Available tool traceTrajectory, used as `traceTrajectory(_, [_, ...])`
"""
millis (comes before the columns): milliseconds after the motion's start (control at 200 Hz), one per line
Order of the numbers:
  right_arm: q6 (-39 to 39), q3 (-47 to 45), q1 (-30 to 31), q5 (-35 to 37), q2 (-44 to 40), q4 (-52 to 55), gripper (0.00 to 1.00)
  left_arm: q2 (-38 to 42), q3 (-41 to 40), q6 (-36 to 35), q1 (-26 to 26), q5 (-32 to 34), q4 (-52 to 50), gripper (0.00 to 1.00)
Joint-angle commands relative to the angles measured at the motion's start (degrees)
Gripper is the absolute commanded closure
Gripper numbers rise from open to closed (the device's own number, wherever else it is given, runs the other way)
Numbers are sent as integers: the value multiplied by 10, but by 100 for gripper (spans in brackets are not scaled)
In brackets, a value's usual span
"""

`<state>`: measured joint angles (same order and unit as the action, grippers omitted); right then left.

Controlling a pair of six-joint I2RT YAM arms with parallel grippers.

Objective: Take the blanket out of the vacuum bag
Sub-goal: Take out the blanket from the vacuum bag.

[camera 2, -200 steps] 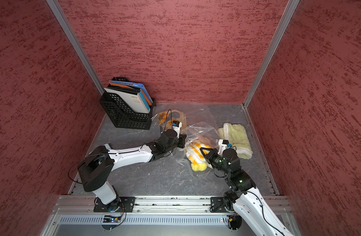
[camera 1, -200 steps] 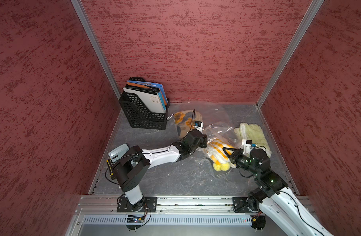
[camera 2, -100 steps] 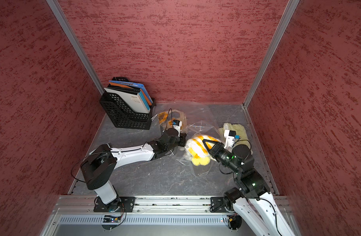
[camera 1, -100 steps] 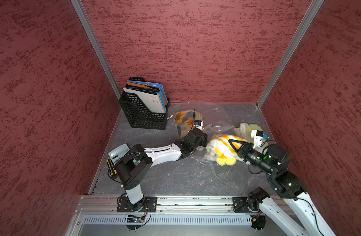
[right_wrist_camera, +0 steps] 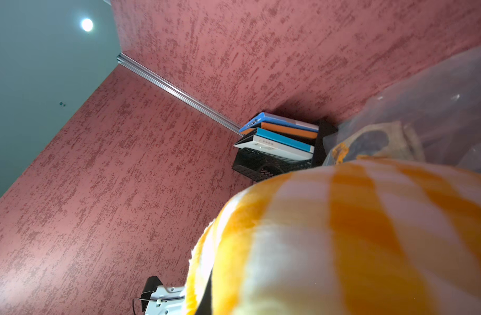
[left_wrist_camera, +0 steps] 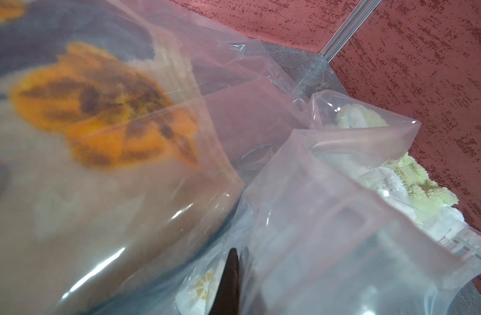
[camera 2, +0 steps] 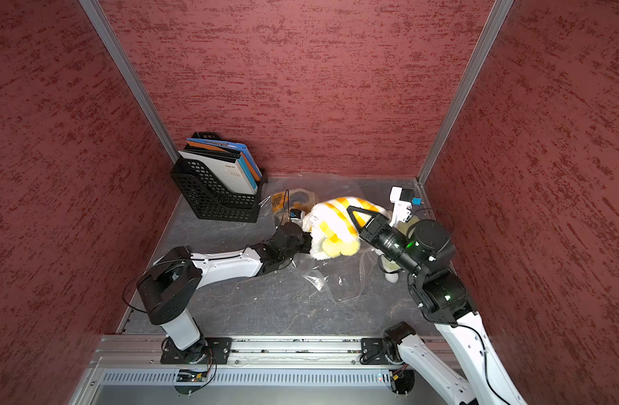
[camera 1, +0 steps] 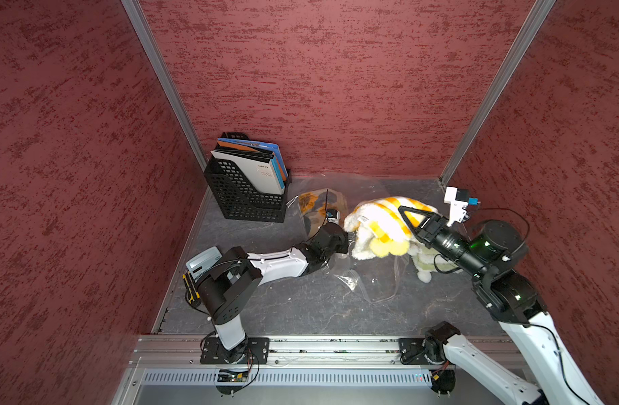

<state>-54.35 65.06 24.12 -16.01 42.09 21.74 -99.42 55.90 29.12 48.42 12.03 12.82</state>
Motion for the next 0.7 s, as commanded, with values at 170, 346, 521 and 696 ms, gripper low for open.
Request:
traceTrajectory(170, [53,43,-100,6,40,-19,100,65,-87,31,-9,7,-1,100])
traceTrajectory(346, [0,-15,-247,-85,68,-84,100,143,-152,39,-13,9,-11,100])
traceTrajectory(521, [-41,-54,-364,-148,109,-149,100,202,-191,39,-20,1,-32,100])
traceTrajectory(696, [-43,-73,-421,-162,153,-194,100,231,-223,44,-35,-15,-33,100])
